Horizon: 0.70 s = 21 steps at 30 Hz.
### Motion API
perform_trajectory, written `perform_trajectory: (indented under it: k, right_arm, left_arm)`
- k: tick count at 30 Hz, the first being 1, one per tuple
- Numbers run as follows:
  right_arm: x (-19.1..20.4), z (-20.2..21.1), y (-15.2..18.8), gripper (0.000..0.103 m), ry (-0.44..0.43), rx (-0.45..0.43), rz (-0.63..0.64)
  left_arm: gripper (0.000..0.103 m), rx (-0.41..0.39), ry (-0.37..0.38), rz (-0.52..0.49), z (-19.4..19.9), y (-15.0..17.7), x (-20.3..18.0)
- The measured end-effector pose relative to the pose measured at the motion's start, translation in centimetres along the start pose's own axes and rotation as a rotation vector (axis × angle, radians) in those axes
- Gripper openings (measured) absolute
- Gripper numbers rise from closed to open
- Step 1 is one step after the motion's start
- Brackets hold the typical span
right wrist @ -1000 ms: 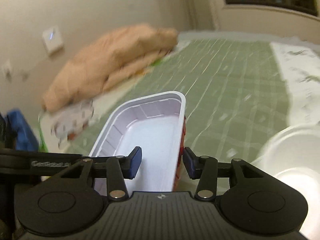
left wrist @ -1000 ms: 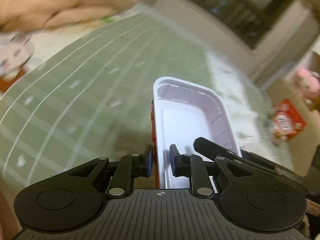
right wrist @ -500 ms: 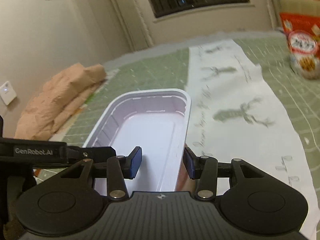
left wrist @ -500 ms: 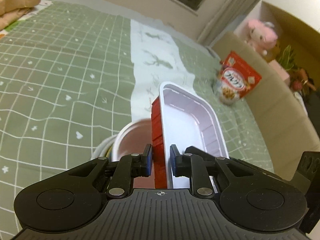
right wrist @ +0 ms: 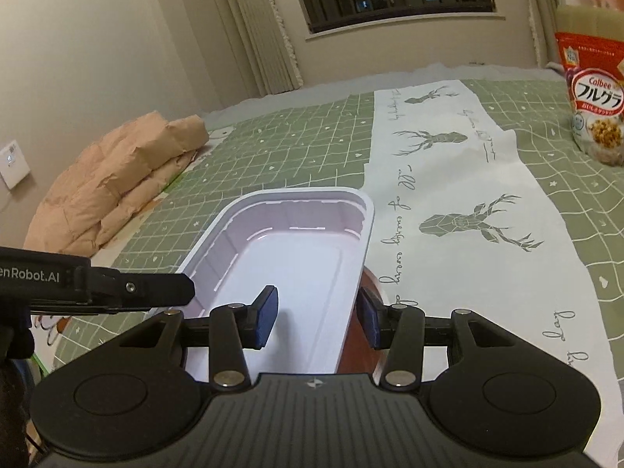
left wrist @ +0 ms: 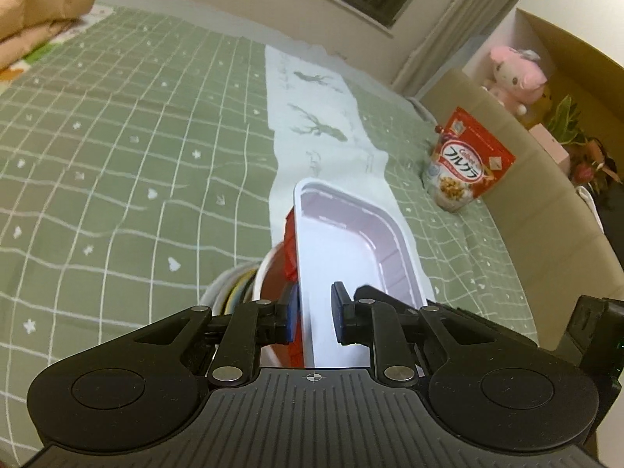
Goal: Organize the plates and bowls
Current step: 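Lift the tray with the right gripper and carry it over the bowl stack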
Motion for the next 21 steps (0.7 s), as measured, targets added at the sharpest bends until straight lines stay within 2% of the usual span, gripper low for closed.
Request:
perform_trajectory:
  k: [8,14,21]
  right_arm:
    - [0.1,0.8,0.1,0.047,-0.01,0.0,0.001]
    - [0.1,0.8,0.3,0.047,0.01,-0.008,0.007]
    - [1.2,0.7,-0.5,0.047,-0.012,-0.022,0.033]
  left_arm:
    - [0.021,0.022,0.028,0.019,0.5,0.8,0.4]
    - [0.021,0.003,0.019,0.095,0.3,0.8,2.2]
    - [0.021,0.009,0.024,0.124,0.1,0.6,2.7]
Point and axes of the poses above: each gripper's, at about its wrist camera, not at the fingertips, and z roughly against the way its jaws point, x to its left, y to its underside, the point moved 3 cm from there along -z, roughly the way its jaws point, and after that the axes turned 6 degrees about x, right-handed, at the moved point
